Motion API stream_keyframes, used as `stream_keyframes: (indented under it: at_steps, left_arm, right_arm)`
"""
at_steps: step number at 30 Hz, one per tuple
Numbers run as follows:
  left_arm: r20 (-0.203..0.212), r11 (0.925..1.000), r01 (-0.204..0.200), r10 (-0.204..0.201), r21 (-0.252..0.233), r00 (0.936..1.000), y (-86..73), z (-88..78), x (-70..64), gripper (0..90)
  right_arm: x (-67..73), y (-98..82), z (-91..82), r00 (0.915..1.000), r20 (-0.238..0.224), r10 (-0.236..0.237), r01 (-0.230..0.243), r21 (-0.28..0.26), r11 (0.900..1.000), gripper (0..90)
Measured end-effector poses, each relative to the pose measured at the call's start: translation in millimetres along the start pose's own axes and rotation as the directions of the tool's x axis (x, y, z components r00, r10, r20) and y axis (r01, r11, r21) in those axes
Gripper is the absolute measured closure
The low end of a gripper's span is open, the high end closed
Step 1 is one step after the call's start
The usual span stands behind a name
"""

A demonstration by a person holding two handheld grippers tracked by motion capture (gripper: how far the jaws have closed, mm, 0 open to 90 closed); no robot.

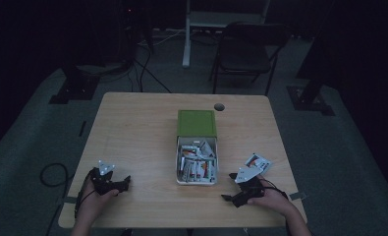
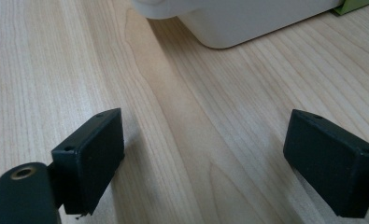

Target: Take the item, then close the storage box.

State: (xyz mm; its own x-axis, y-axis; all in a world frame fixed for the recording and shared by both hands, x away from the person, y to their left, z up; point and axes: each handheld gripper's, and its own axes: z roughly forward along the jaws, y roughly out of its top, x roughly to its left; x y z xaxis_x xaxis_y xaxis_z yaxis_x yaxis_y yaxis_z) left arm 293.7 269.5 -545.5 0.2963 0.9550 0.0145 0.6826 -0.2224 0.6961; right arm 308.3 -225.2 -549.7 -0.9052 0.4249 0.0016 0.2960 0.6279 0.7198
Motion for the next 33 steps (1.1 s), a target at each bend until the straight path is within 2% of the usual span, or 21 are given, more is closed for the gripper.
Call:
stream_keyframes:
  at_steps: [5, 10, 16, 19, 21, 23, 25, 29, 33]
  left_arm:
    - [0.055, 0.9985, -0.055, 0.055, -0.004, 0.9970, -0.4, -0.4, -5.8, 8.0]
    - [0.064, 0.9970, -0.075, 0.076, -0.020, 0.9951, 2.7, -2.4, -10.4, 8.0]
    - [0.093, 0.9926, -0.117, 0.120, -0.031, 0.9884, 7.5, -7.4, -17.8, 8.0]
    - [0.110, 0.9885, -0.150, 0.151, -0.020, 0.9824, 8.2, -7.2, -23.9, 8.0]
    - [0.117, 0.9867, -0.161, 0.163, -0.020, 0.9797, 8.7, -6.9, -27.2, 8.0]
    - [0.136, 0.9837, -0.179, 0.180, -0.020, 0.9742, 9.3, -6.5, -31.1, 8.0]
    - [0.149, 0.9835, -0.179, 0.181, -0.030, 0.9722, 10.2, -5.7, -34.6, 8.0]
    - [0.158, 0.9800, -0.195, 0.199, -0.038, 0.9672, 12.4, -4.7, -38.7, 8.0]
    - [0.187, 0.9741, -0.221, 0.226, -0.048, 0.9559, 16.7, -2.8, -47.9, 8.0]
  right_arm:
    - [0.6, 0.6, 0.4, 0.9999, 0.008, 0.006, -0.006, 0.001, 1.000, 11.7]
    - [0.2, 0.9, 0.6, 0.9998, 0.013, 0.012, -0.012, -0.001, 1.000, 11.7]
    - [-2.2, 0.6, -0.8, 0.9990, 0.021, 0.040, -0.040, 0.000, 0.999, 11.7]
    - [-4.4, 1.4, -3.6, 0.9968, 0.032, 0.073, -0.073, 0.001, 0.997, 11.7]
    - [-5.5, 2.6, -6.3, 0.9960, 0.033, 0.083, -0.083, -0.019, 0.996, 11.7]
    - [-6.2, 4.2, -9.3, 0.9945, 0.034, 0.099, -0.097, -0.045, 0.994, 11.7]
    - [-6.9, 6.0, -11.8, 0.9928, 0.035, 0.115, -0.112, -0.070, 0.991, 11.7]
    - [-8.1, 8.5, -14.8, 0.9925, 0.042, 0.114, -0.110, -0.103, 0.989, 11.7]
    - [-9.6, 11.4, -17.1, 0.9894, 0.050, 0.136, -0.128, -0.141, 0.982, 11.7]
